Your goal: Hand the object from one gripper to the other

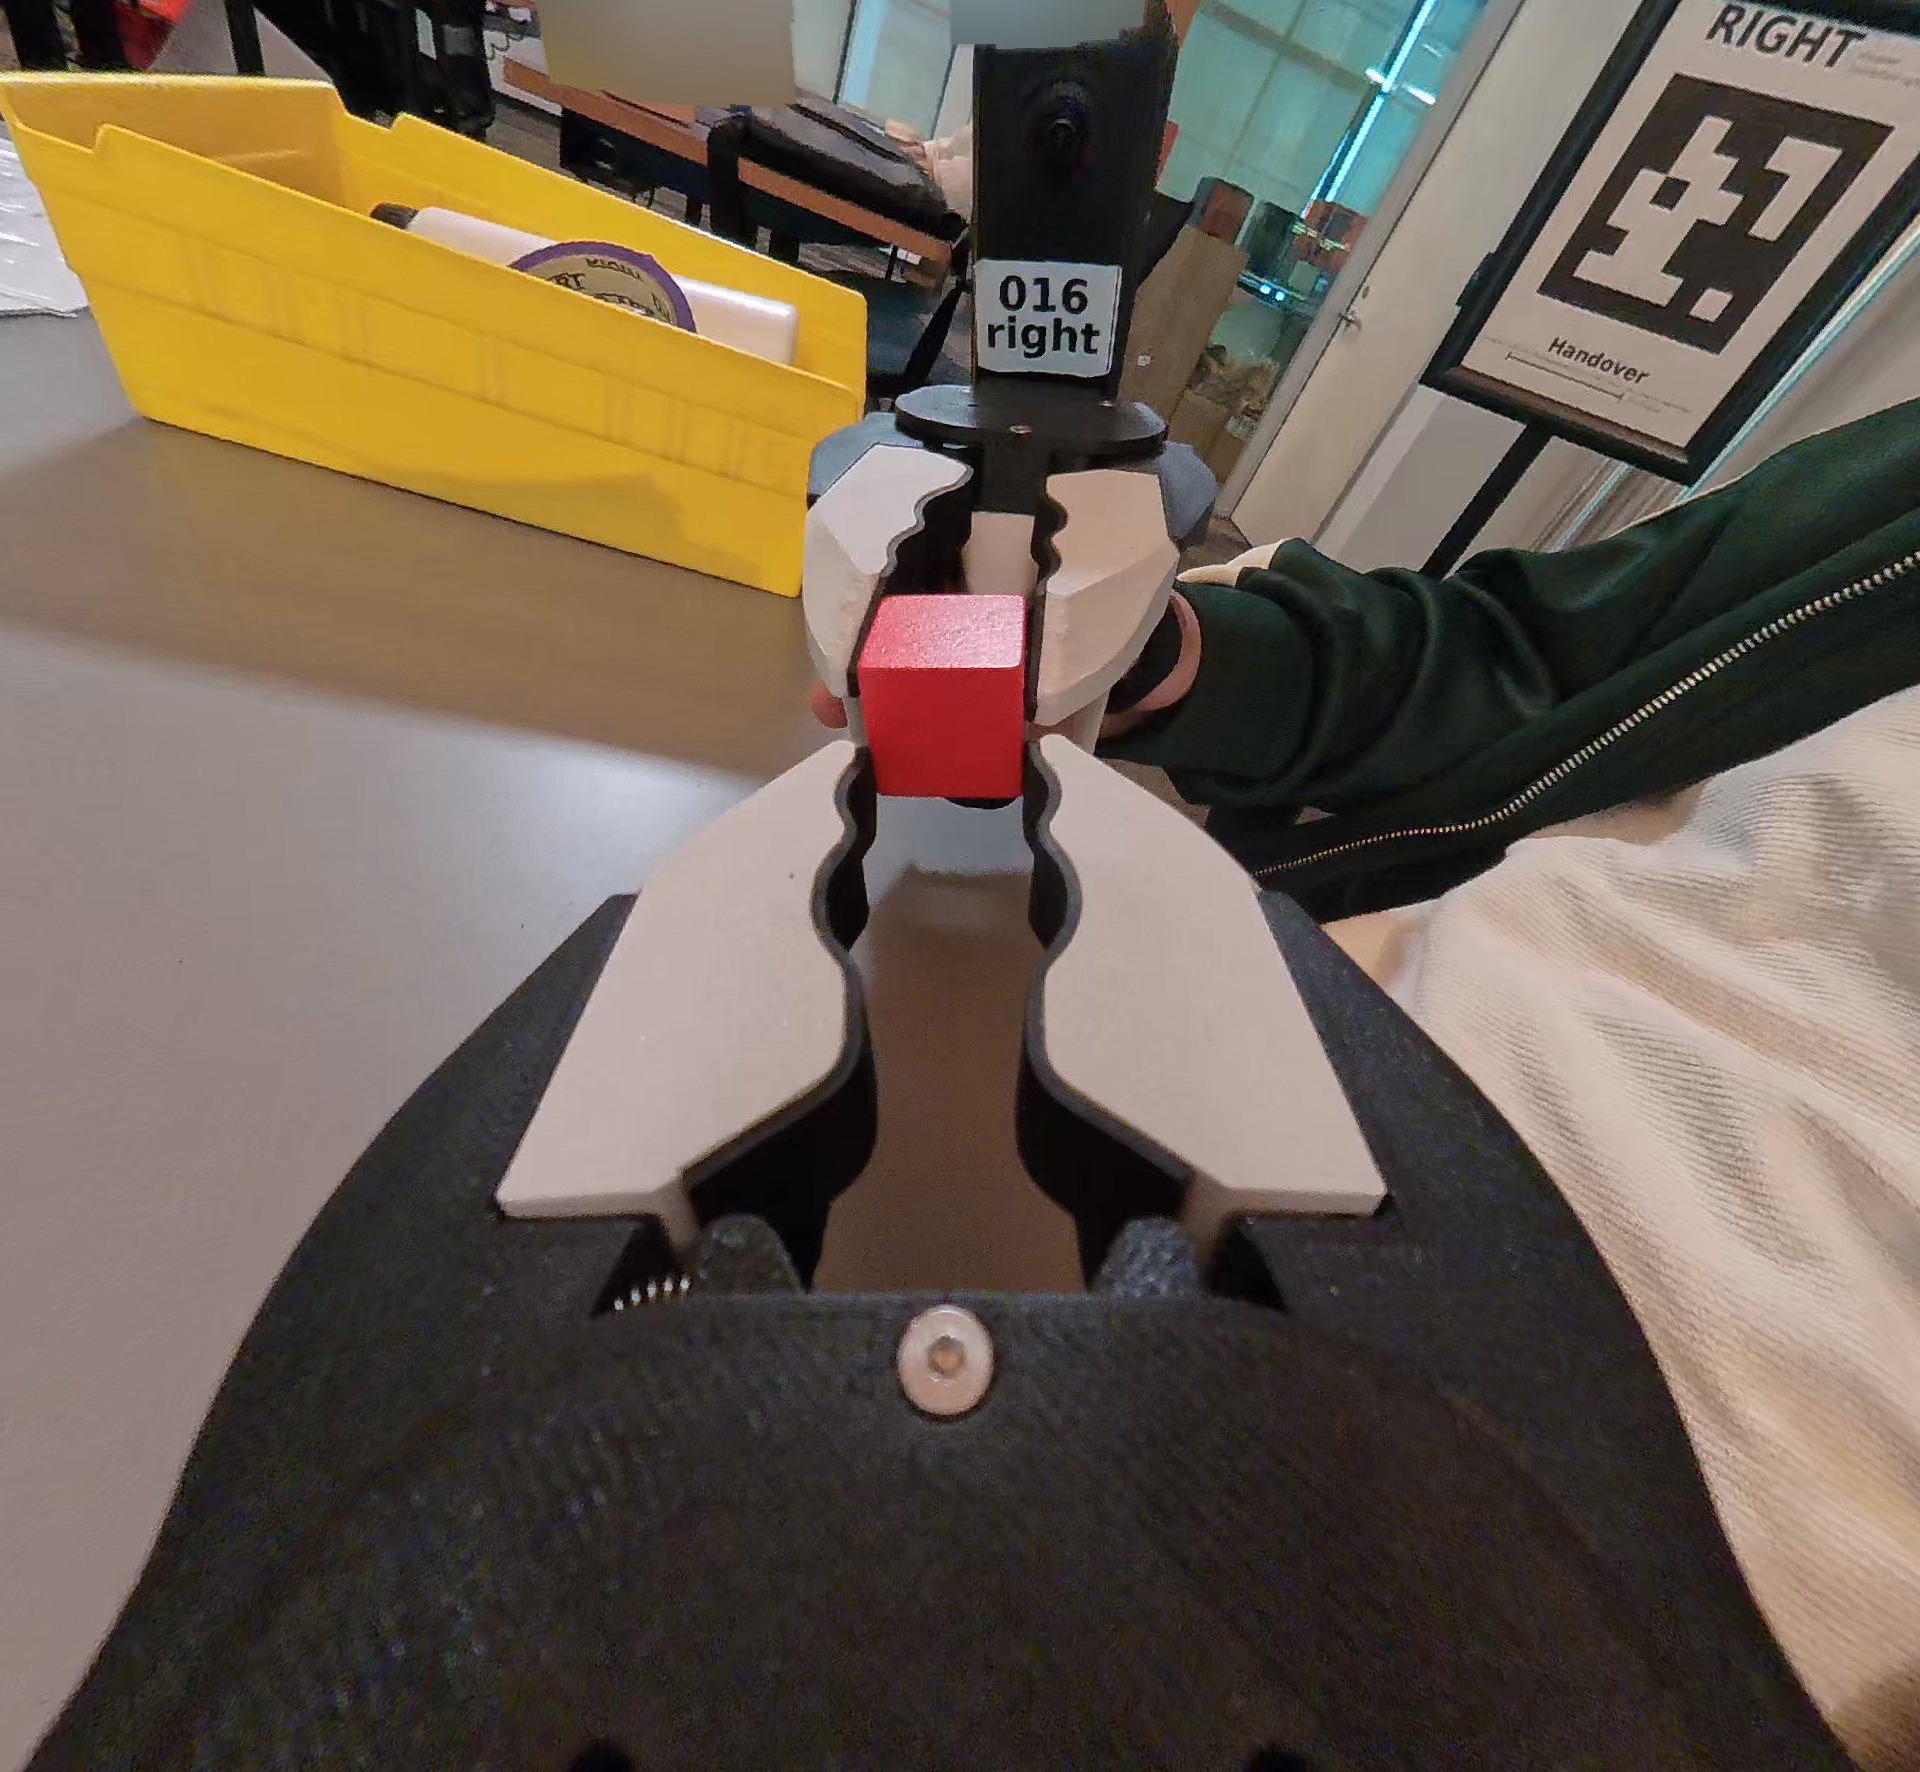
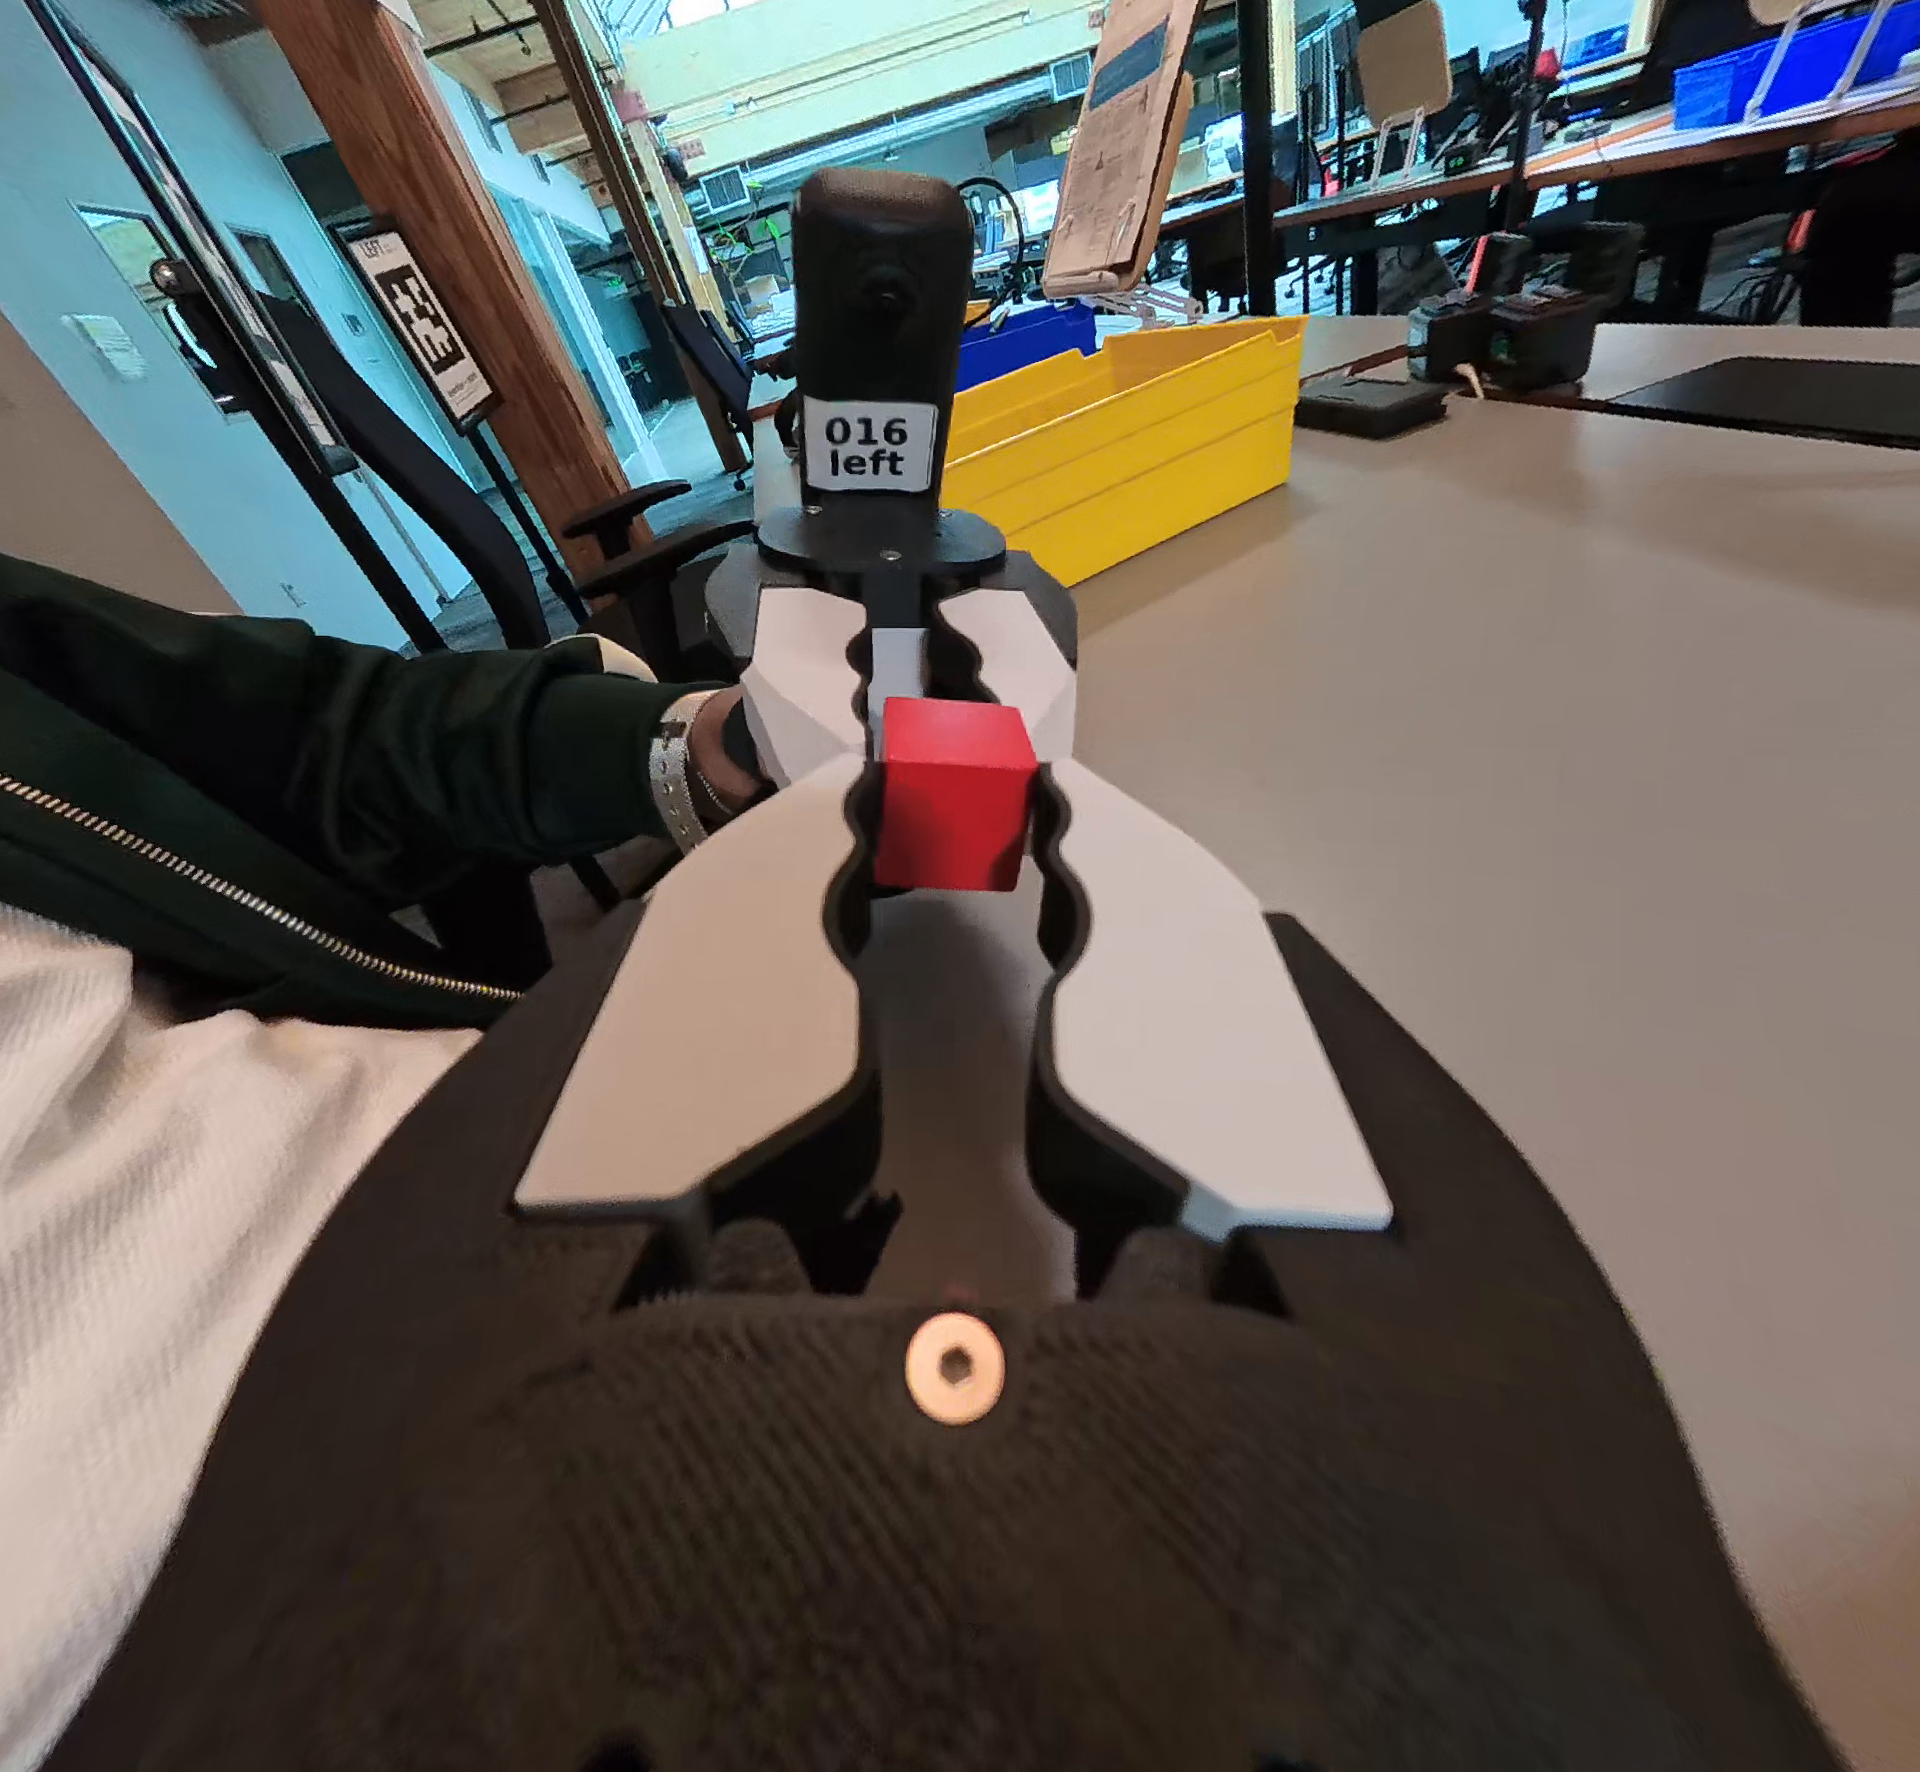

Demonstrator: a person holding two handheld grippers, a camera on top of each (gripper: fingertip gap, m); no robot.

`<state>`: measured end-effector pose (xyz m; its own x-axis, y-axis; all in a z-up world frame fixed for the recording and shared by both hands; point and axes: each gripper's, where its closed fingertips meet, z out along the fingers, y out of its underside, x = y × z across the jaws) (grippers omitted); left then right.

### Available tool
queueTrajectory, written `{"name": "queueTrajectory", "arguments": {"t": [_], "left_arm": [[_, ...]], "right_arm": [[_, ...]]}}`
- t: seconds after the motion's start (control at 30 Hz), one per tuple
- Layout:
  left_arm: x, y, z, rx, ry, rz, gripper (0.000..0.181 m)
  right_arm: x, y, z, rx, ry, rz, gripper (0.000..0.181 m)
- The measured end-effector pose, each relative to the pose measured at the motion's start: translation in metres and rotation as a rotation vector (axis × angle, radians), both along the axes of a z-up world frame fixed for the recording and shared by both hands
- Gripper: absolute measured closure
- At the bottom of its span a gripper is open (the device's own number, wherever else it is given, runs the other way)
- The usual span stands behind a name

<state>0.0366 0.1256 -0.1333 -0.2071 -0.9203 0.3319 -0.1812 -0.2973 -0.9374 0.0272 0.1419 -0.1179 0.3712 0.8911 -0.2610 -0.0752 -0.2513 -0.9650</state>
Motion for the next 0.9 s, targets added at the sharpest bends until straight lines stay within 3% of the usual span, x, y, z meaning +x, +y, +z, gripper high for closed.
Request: {"name": "queueTrajectory", "arguments": {"t": [0.23,0.33,0.43,0.57,0.67,0.73,0.8,0.9], "left_arm": [[-0.001,-0.001,0.002,0.000,-0.036,-0.017,0.153],[-0.001,0.006,0.001,-0.006,-0.049,0.018,0.145],[-0.003,0.011,-0.004,-0.005,-0.029,0.033,0.145],[-0.004,0.016,-0.006,-0.023,-0.028,0.049,0.145],[-0.004,0.018,-0.006,-0.031,-0.028,0.057,0.145],[-0.004,0.019,-0.007,-0.030,-0.026,0.061,0.145],[-0.003,0.019,-0.007,-0.034,-0.023,0.060,0.146],[-0.002,0.019,-0.009,-0.033,-0.012,0.056,0.146]], "right_arm": [[0.000,-0.002,0.003,0.010,-0.009,-0.004,0.153],[0.013,0.002,0.018,0.054,-0.020,-0.087,0.153],[0.060,0.009,0.059,0.070,0.025,-0.269,0.153],[0.181,0.021,0.085,0.077,-0.100,-0.660,0.153],[0.284,0.015,0.057,-0.047,-0.274,-0.943,0.153],[0.324,0.003,0.021,-0.249,-0.346,-1.005,0.153],[0.343,-0.004,-0.005,-0.367,-0.394,-1.035,0.153],[0.343,-0.004,-0.035,-0.480,-0.484,-1.007,0.153]]}}
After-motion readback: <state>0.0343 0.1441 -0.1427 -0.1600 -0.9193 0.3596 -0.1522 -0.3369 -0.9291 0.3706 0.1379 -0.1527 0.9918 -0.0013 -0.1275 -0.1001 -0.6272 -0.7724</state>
